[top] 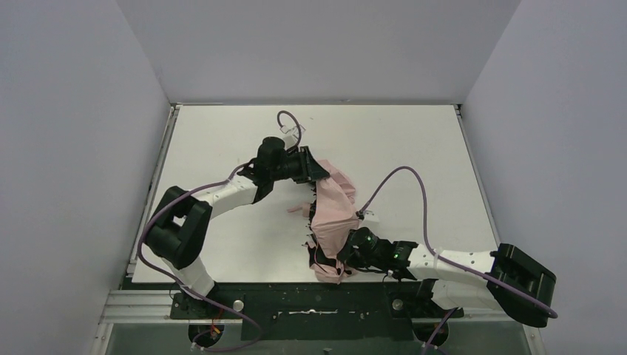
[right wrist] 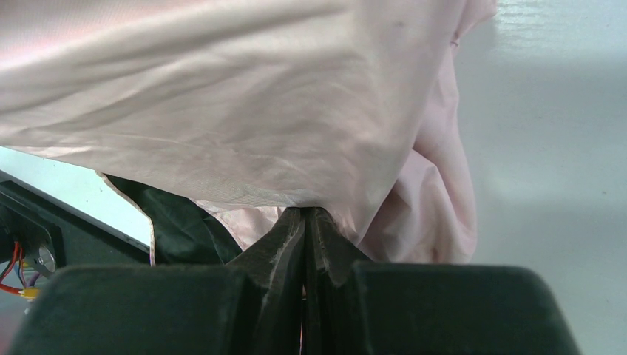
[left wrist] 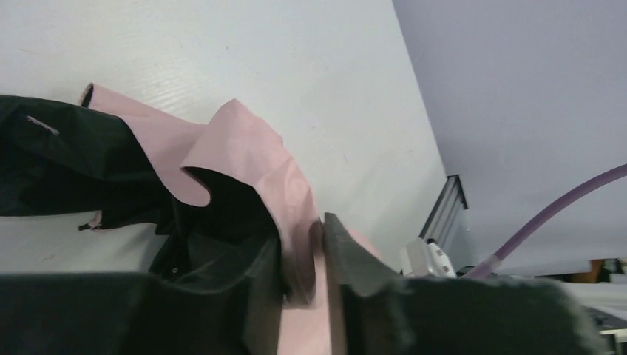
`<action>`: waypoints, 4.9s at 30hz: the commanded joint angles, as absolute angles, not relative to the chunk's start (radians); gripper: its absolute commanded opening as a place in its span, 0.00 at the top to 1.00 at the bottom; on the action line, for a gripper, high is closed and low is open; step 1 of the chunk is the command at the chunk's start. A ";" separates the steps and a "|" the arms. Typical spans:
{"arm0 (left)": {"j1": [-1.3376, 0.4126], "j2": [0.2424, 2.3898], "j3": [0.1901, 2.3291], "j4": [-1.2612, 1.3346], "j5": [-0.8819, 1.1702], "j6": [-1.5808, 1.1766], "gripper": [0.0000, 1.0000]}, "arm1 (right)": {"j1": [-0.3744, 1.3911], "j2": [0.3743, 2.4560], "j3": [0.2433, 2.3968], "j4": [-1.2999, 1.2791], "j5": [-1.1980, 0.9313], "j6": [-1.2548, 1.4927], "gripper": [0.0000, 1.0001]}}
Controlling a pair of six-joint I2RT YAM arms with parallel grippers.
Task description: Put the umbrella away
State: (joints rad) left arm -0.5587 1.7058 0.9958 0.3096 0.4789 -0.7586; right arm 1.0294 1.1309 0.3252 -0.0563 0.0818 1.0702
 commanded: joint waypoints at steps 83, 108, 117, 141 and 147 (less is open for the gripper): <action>-1.481 0.890 0.604 -0.126 -0.538 -0.745 0.46 | 1.026 1.373 0.386 0.064 0.073 0.953 1.00; -0.520 1.590 1.421 -0.504 0.307 -0.696 0.30 | 1.050 1.399 0.374 -0.042 0.175 0.990 1.00; -0.518 1.789 1.578 -0.629 0.273 -0.639 0.39 | 1.053 1.394 0.381 -0.052 0.168 0.987 1.00; -0.521 1.807 1.804 -0.695 0.353 -0.548 1.00 | 1.030 1.497 0.451 -0.008 0.194 0.992 1.00; -0.575 1.676 1.766 -0.659 0.351 -0.538 1.00 | 0.936 1.586 0.489 0.144 0.128 0.980 1.00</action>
State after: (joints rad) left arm -0.5381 1.8282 1.7363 -0.7265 0.3481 -0.5716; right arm 0.9977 1.4971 0.5114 0.2073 0.1192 1.0271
